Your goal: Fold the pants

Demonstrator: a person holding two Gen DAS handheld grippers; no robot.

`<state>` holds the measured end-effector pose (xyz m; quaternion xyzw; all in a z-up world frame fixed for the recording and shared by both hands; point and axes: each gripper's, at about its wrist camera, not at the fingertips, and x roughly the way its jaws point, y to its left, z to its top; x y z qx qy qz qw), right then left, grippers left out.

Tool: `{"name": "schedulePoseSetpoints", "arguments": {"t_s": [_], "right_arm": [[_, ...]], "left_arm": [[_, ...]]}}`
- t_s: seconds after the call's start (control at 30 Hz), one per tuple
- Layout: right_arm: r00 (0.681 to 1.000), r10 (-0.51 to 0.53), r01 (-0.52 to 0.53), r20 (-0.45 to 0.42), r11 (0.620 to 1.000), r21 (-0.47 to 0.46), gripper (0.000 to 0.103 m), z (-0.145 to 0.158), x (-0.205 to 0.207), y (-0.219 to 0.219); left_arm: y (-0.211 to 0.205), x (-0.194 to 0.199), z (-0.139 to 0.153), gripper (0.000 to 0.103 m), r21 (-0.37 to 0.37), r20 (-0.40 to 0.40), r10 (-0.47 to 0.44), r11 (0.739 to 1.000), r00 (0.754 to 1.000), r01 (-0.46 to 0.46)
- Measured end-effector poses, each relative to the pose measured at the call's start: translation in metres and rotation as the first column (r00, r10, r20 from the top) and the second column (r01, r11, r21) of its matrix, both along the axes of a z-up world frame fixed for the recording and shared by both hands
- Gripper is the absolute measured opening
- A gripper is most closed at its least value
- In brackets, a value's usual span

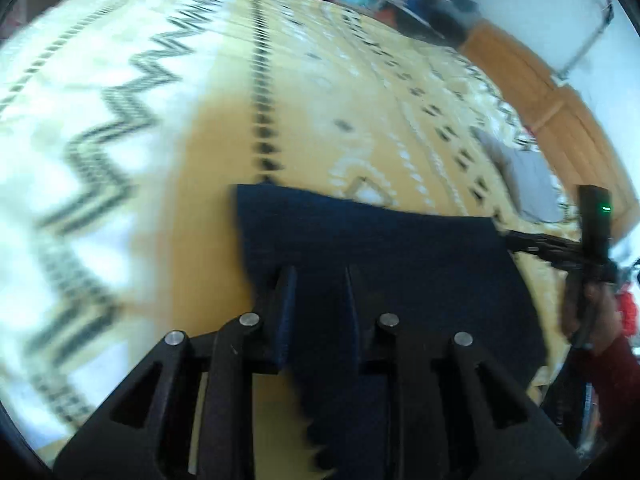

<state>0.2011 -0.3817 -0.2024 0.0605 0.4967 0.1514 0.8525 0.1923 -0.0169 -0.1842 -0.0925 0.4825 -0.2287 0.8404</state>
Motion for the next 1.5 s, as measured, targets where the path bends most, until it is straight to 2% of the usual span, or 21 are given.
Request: {"name": "schedulePoseSetpoints", "arguments": {"t_s": [0.03,0.1,0.13,0.17,0.23,0.27,0.43,0.5,0.6,0.7,0.9,1.0,1.03,1.1,1.23,1.33,1.5], "right_arm": [[1.0,-0.024,0.024,-0.005,1.0,0.01,0.051,0.001,-0.007,-0.009],[0.999,-0.03,0.033,-0.027,0.992,0.123,0.051,0.003,-0.019,-0.023],[0.998,-0.027,0.04,-0.063,0.976,0.214,0.052,-0.001,-0.027,-0.032],[0.996,-0.018,0.041,-0.09,0.963,0.265,0.052,-0.005,-0.032,-0.035],[0.989,0.016,0.035,-0.146,0.941,0.336,0.052,-0.017,-0.041,-0.036],[0.986,0.032,0.029,-0.166,0.936,0.352,0.056,-0.023,-0.043,-0.035],[0.981,0.029,0.048,-0.193,0.923,0.382,0.058,-0.035,-0.038,-0.037],[0.982,0.038,0.027,-0.185,0.941,0.338,0.058,-0.034,-0.037,-0.034],[0.972,0.044,0.032,-0.231,0.948,0.317,0.058,-0.044,-0.036,-0.035],[0.959,0.091,0.02,-0.267,0.922,0.387,0.059,-0.053,-0.04,-0.033],[0.958,0.102,0.026,-0.27,0.901,0.433,0.069,-0.066,-0.037,-0.025],[0.963,0.103,0.014,-0.248,0.903,0.429,0.075,-0.069,-0.037,-0.018],[0.968,0.084,0.022,-0.235,0.909,0.416,0.073,-0.068,-0.039,-0.016],[0.974,0.054,0.037,-0.22,0.92,0.39,0.063,-0.065,-0.049,-0.015],[0.979,-0.017,0.102,-0.204,0.904,0.415,0.045,-0.055,-0.065,-0.017],[0.982,-0.054,0.128,-0.179,0.891,0.435,0.04,-0.041,-0.079,-0.02],[0.986,-0.094,0.153,-0.141,0.852,0.501,0.039,-0.026,-0.105,-0.026]], "left_arm": [[0.003,-0.005,0.001,0.042,0.02,0.005,0.011,1.0,1.0,-0.011],[0.001,-0.019,0.002,0.062,0.084,0.035,0.004,0.996,0.999,-0.007],[-0.001,-0.023,0.001,0.062,0.094,0.035,-0.011,0.996,0.999,0.008],[-0.003,-0.029,-0.002,0.062,0.096,0.029,-0.021,0.995,0.999,0.018],[-0.005,-0.037,-0.006,0.063,0.086,0.019,-0.026,0.996,0.999,0.025],[-0.006,-0.04,-0.008,0.063,0.076,0.017,-0.029,0.997,0.999,0.028],[-0.016,-0.046,-0.01,0.066,0.058,0.031,-0.037,0.998,0.999,0.035],[-0.021,-0.044,-0.011,0.067,0.059,0.031,-0.051,0.997,0.998,0.049],[-0.026,-0.042,-0.013,0.068,0.056,0.03,-0.056,0.997,0.998,0.055],[-0.027,-0.041,-0.014,0.069,0.044,0.03,-0.054,0.998,0.998,0.053],[-0.027,-0.037,-0.016,0.07,0.016,0.025,-0.047,0.999,0.999,0.047],[-0.027,-0.029,-0.019,0.07,-0.025,0.017,-0.05,0.998,0.999,0.05],[-0.026,-0.024,-0.02,0.069,-0.045,0.012,-0.049,0.998,0.999,0.049],[-0.027,-0.015,-0.022,0.067,-0.079,-0.002,-0.06,0.995,0.998,0.06],[-0.037,-0.003,-0.017,0.032,-0.076,-0.001,-0.11,0.991,0.994,0.11],[-0.046,0.007,-0.007,0.024,-0.052,0.014,-0.164,0.985,0.986,0.165],[-0.055,0.021,0.0,0.022,-0.042,0.022,-0.236,0.971,0.971,0.237]]}}
